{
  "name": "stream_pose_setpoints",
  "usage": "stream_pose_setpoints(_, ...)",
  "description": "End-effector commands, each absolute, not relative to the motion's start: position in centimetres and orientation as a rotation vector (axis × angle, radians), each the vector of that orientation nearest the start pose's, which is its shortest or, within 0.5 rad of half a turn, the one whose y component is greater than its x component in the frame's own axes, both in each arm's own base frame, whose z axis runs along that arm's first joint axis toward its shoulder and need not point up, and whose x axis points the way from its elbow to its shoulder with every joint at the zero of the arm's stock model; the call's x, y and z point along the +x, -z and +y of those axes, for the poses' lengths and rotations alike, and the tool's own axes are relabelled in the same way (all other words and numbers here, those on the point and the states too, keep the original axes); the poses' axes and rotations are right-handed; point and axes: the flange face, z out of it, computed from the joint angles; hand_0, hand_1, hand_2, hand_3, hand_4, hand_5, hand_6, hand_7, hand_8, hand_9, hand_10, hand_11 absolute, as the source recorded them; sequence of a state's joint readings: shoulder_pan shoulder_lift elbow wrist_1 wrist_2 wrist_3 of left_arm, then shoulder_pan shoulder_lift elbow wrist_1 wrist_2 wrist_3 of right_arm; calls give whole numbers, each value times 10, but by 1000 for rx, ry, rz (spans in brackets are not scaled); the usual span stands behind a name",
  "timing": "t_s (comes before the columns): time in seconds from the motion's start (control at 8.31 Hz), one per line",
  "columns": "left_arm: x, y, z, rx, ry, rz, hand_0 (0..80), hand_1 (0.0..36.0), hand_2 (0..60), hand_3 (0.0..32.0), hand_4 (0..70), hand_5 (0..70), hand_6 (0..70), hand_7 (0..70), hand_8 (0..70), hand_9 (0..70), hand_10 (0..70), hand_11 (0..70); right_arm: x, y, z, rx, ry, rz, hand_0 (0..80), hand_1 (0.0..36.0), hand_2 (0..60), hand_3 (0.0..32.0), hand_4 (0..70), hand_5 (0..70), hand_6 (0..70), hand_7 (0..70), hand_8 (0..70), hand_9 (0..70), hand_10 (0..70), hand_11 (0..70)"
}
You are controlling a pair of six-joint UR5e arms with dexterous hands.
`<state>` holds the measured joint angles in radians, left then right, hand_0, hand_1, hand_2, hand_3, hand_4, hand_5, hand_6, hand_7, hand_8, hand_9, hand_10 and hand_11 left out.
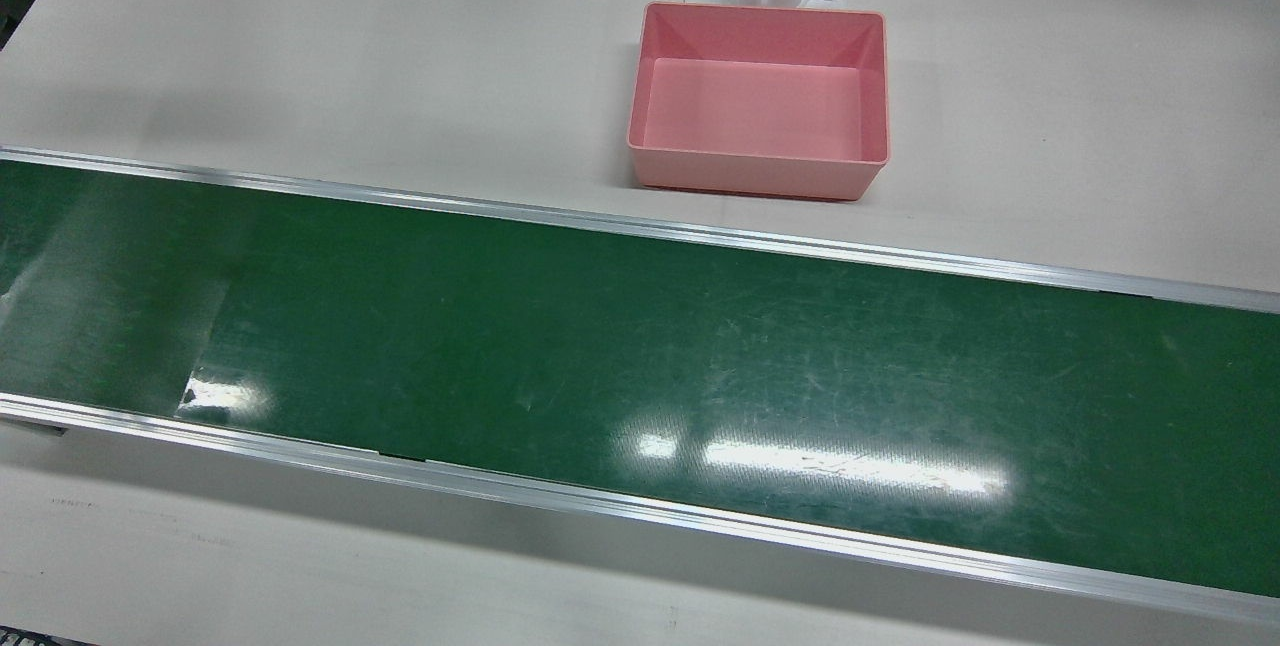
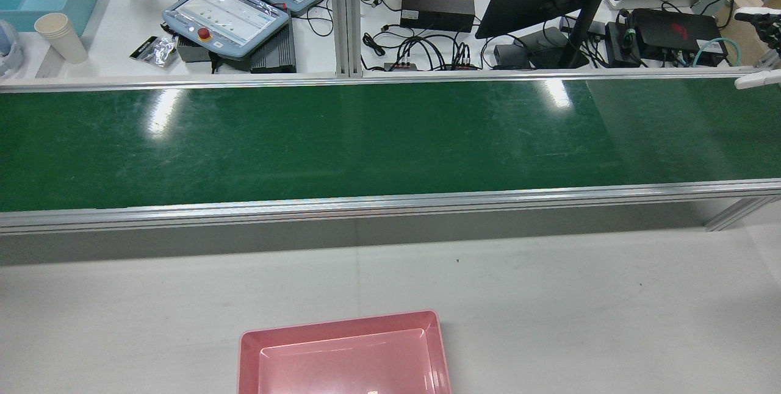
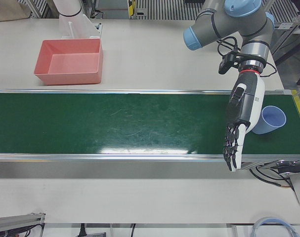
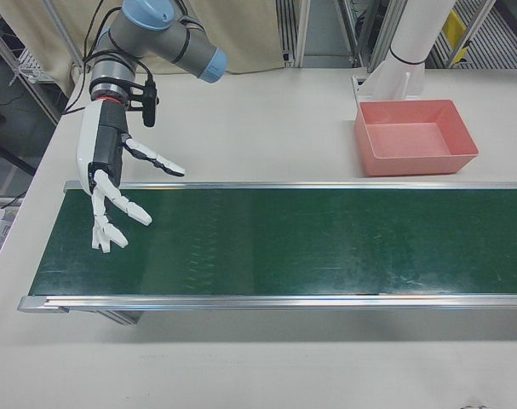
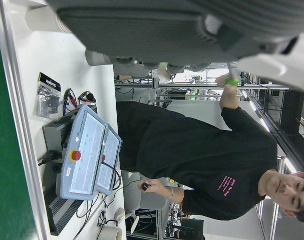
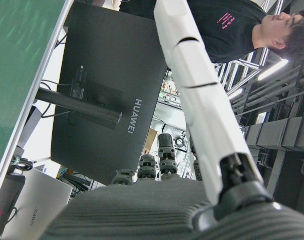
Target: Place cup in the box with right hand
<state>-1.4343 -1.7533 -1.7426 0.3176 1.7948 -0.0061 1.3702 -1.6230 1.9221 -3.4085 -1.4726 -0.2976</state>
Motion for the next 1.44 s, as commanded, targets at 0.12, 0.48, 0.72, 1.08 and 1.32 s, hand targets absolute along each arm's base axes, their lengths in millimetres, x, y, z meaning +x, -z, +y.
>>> stream_pose_setpoints(0.12,-35,-541,-556,-375,1990,2061,0,0,0,0,0,0,0,0,0,0,0,0,54,-567,-474,-248,2345,2463,477,155,66,0,17,44,48,163,25,44,0,0)
stream_pose_setpoints(0.48,-36,-547,-555,-374,1999,2054,0,0,0,0,0,0,0,0,0,0,0,0,60,-565,-474,-262,2333,2460,460,139,102,0,0,35,35,118,7,9,0,0)
stream_pose_setpoints(0.72,-36,-547,-555,-374,1999,2054,0,0,0,0,0,0,0,0,0,0,0,0,57,-562,-476,-257,2324,2471,527,220,74,0,0,61,30,63,7,0,0,0)
stream_pose_setpoints(1.08,-36,-547,-555,-374,1999,2054,0,0,0,0,0,0,0,0,0,0,0,0,51,-554,-483,-244,2304,2496,508,200,82,0,0,55,31,75,8,1,0,0)
stream_pose_setpoints(1.32,-36,-547,-556,-374,1998,2056,0,0,0,0,0,0,0,0,0,0,0,0,51,-556,-483,-230,2310,2502,501,194,86,0,0,53,31,80,12,2,0,0)
